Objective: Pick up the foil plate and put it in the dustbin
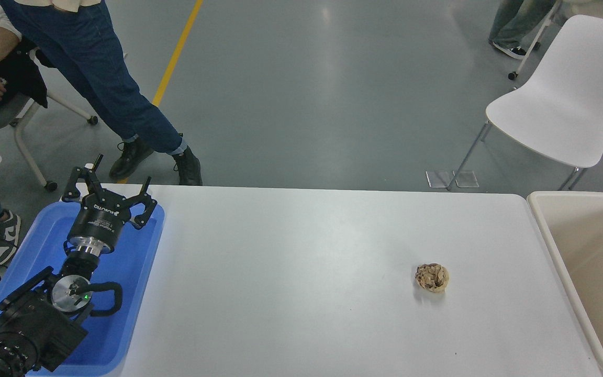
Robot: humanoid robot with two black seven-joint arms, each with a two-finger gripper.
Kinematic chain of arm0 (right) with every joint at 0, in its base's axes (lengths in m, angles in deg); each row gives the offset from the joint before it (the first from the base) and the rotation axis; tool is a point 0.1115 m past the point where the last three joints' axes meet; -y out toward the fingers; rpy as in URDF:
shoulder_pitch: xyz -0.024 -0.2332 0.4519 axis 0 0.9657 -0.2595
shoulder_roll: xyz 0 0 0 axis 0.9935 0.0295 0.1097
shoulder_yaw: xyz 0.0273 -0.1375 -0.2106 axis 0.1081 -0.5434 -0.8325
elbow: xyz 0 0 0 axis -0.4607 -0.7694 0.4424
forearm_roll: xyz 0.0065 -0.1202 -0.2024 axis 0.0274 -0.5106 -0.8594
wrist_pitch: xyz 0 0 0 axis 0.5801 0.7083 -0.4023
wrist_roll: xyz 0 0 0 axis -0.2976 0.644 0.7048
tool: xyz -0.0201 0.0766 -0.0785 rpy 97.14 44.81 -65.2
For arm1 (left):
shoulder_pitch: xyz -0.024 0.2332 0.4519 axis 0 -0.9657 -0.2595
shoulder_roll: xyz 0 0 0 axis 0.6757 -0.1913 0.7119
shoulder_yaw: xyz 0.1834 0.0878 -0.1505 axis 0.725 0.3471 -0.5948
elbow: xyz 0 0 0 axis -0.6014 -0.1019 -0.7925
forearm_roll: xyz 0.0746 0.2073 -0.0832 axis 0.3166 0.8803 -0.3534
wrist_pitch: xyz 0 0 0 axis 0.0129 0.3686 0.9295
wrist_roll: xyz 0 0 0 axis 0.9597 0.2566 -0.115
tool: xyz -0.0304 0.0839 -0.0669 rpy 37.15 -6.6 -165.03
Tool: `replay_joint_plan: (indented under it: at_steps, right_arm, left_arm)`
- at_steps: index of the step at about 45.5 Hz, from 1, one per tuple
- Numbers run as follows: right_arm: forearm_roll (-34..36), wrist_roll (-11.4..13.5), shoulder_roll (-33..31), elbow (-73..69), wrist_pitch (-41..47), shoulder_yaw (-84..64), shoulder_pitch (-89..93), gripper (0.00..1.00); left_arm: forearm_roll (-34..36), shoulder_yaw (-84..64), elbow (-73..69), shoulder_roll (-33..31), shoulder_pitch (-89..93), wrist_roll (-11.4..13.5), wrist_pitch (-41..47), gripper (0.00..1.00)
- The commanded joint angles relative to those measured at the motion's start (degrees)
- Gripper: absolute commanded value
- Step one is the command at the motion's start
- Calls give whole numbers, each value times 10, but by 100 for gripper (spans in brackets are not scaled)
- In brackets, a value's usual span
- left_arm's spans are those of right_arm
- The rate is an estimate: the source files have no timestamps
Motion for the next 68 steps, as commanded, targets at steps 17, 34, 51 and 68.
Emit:
replay_joint_plan:
  at_steps: [17,34,51,68]
  right_arm:
    - [-65,-1,-41,-341,140,-344,-384,100]
    - [-66,-1,120,-345,548,-482,-625,100]
    - [-65,0,241,-374,548,-482,-733,100]
    - [-57,0,268,-420,548,-398,-795,100]
  left_arm:
    - [0,0,0,0,1,-1,0,100]
    - [0,0,0,0,0,-1,0,100]
    - [0,0,0,1,-1,0,0,100]
    - [0,0,0,1,-1,0,0,100]
